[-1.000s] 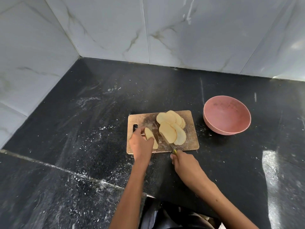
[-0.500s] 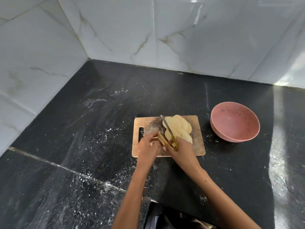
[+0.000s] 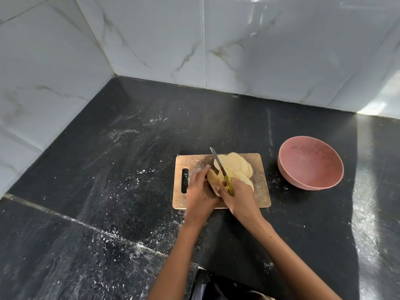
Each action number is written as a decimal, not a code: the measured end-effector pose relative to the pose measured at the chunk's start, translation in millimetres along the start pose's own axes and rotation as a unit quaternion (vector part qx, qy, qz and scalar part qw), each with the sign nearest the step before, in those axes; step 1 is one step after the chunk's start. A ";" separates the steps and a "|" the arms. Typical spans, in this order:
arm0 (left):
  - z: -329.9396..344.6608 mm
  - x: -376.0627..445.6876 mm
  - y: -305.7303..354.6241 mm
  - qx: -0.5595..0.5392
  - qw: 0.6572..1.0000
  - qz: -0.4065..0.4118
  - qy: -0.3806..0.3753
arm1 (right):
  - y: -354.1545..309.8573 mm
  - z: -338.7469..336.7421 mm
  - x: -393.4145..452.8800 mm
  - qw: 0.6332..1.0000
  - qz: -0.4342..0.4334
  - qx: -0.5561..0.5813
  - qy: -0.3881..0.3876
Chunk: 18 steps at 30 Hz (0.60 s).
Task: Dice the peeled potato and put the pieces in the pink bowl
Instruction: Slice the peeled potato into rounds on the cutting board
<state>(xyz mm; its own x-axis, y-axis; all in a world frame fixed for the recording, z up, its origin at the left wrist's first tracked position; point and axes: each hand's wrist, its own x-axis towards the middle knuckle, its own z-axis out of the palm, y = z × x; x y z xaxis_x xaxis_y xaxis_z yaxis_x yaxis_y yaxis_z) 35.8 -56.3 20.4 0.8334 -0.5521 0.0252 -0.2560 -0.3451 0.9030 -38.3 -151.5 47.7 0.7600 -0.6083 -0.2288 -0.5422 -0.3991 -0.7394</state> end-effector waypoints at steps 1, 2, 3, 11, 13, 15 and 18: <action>-1.8 2.0 -2.2 0.006 1.000 0.004 0.008 | -1.9 -1.4 0.2 1.000 -0.005 -0.001 -0.007; -3.3 3.6 -4.5 0.017 1.000 0.009 0.016 | -3.5 -3.7 -0.8 1.000 -0.012 0.002 -0.014; -4.1 4.8 -6.7 0.023 0.999 0.011 0.024 | -4.5 -6.5 -2.9 0.999 -0.019 0.005 -0.025; -8.5 7.3 -5.9 0.056 0.998 -0.018 0.004 | 4.3 -17.7 -24.8 0.995 -0.066 -0.061 -0.044; -15.8 11.7 -3.0 0.122 0.991 -0.014 -0.043 | 9.1 -19.7 -27.8 0.996 -0.056 -0.053 -0.037; -22.8 14.7 -7.9 0.162 0.985 -0.013 -0.064 | 13.0 -18.4 -29.4 0.997 -0.044 -0.052 -0.041; -31.5 12.6 -17.8 0.207 0.976 0.023 -0.065 | 16.9 -13.5 -31.6 0.998 -0.024 -0.047 -0.045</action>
<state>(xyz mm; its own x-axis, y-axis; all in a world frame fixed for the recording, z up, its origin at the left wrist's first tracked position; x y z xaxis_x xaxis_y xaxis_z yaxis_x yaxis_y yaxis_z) 66.3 -33.3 18.1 0.7540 -0.6566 -0.0172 -0.4897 -0.5794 0.6515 -76.3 -148.3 50.9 0.8123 -0.5246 -0.2547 -0.5330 -0.4906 -0.6894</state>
